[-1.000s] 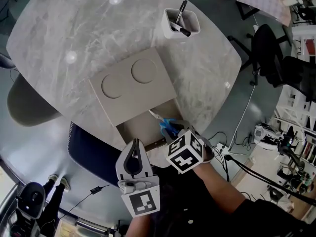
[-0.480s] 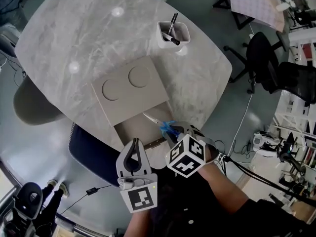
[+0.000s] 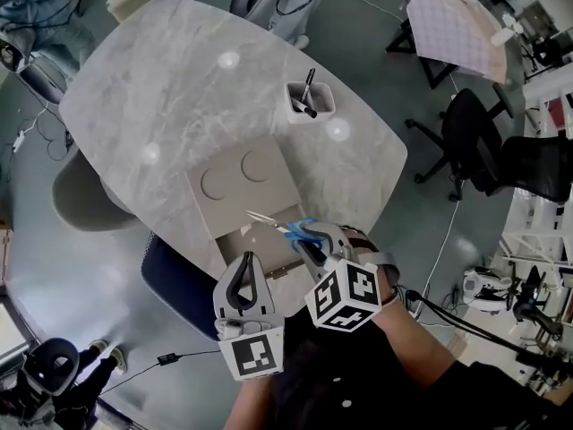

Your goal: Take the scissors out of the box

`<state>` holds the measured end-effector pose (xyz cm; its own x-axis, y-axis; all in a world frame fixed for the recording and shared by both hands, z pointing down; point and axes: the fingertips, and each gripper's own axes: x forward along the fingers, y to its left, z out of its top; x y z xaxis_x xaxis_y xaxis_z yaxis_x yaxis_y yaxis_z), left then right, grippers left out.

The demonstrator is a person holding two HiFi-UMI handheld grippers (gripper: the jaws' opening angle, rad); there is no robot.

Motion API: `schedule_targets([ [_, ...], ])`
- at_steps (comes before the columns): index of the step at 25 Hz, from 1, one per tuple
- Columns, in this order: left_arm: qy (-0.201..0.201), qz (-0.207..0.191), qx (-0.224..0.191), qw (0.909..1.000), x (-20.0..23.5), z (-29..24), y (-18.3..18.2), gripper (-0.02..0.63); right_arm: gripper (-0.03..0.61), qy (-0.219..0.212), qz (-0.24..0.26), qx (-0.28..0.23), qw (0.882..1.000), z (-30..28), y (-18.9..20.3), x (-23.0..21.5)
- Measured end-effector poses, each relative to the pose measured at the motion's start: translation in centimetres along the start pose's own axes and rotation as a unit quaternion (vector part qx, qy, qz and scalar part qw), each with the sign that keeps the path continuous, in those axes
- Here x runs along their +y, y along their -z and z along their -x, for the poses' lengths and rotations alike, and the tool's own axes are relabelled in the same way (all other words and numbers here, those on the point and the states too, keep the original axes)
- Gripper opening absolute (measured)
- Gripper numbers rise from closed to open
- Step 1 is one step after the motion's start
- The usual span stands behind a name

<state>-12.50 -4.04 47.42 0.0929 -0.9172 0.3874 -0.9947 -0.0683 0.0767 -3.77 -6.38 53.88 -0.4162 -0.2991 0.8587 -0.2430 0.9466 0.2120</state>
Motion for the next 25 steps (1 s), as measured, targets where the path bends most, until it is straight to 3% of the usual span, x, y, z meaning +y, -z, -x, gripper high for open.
schedule_targets([
  [8, -0.038, -0.023, -0.060, 0.9972, 0.8, 1.8, -6.5, 0.017, 0.081, 0.065, 0.066, -0.128, 0.987, 6.7, -7.4, -4.0],
  [13, -0.056, -0.031, -0.100, 0.9929, 1.2, 2.9, -10.9, 0.017, 0.081, 0.085, 0.078, -0.195, 0.974, 11.5, -12.0, -5.5],
  [17, -0.071, -0.030, -0.126, 0.9890, 1.6, 3.8, -14.0, 0.017, 0.081, 0.080, 0.054, -0.258, 0.961, 14.9, -14.8, -6.4],
  [21, -0.086, -0.033, -0.151, 0.9842, 2.1, 4.8, -16.8, 0.017, 0.081, 0.069, 0.019, -0.336, 0.939, 17.7, -17.0, -7.3],
  [25, -0.106, -0.037, -0.181, 0.9771, 2.7, 6.1, -19.7, 0.017, 0.081, 0.049, -0.032, -0.429, 0.901, 20.2, -19.0, -8.1],
])
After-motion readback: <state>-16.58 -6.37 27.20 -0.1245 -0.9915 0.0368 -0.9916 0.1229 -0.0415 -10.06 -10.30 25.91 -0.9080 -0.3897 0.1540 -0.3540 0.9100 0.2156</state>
